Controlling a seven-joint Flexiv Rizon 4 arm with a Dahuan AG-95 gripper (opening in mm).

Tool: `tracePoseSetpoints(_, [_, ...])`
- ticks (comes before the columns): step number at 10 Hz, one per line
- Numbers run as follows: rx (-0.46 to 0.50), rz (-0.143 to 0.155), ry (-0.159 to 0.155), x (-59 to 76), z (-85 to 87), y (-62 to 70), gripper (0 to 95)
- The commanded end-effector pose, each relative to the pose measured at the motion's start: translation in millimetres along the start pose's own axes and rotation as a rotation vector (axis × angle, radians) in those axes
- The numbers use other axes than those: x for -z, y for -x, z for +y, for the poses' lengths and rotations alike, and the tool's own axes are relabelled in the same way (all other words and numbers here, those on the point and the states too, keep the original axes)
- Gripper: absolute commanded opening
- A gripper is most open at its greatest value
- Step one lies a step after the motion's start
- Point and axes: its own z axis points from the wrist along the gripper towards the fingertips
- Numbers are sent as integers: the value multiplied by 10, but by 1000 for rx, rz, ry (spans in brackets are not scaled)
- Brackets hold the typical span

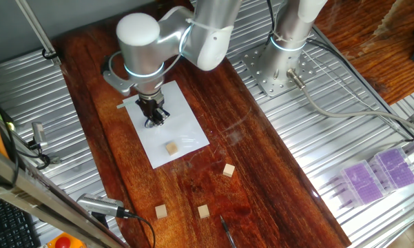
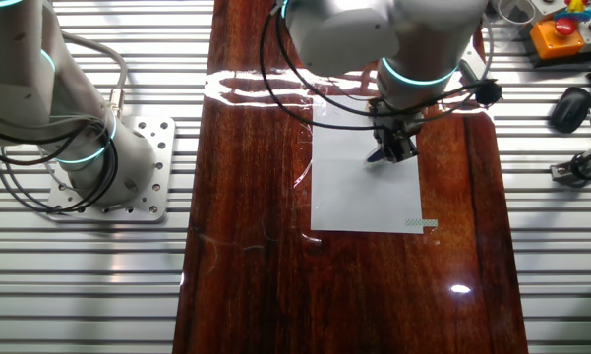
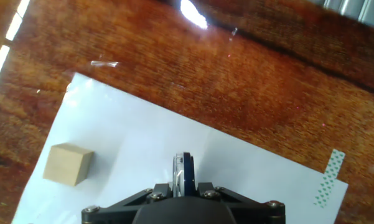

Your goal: Use the correction tape on paper

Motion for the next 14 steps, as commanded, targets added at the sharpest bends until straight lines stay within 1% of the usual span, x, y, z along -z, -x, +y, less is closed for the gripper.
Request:
tracePoseSetpoints(1, [3, -6, 1, 43, 7, -18, 0])
tracePoseSetpoints(3, [15, -15, -6, 54, 6, -34, 0])
tracePoseSetpoints(5, [28, -17, -4, 56, 5, -35, 0])
tracePoseSetpoints(7, [40, -40, -1, 64, 5, -38, 0])
tracePoseSetpoints(8, [40, -60, 4, 72, 6, -38, 0])
tracePoseSetpoints(9, [38, -69, 6, 74, 6, -39, 0])
tracePoseSetpoints(14, [46, -78, 0, 41, 0, -31, 0])
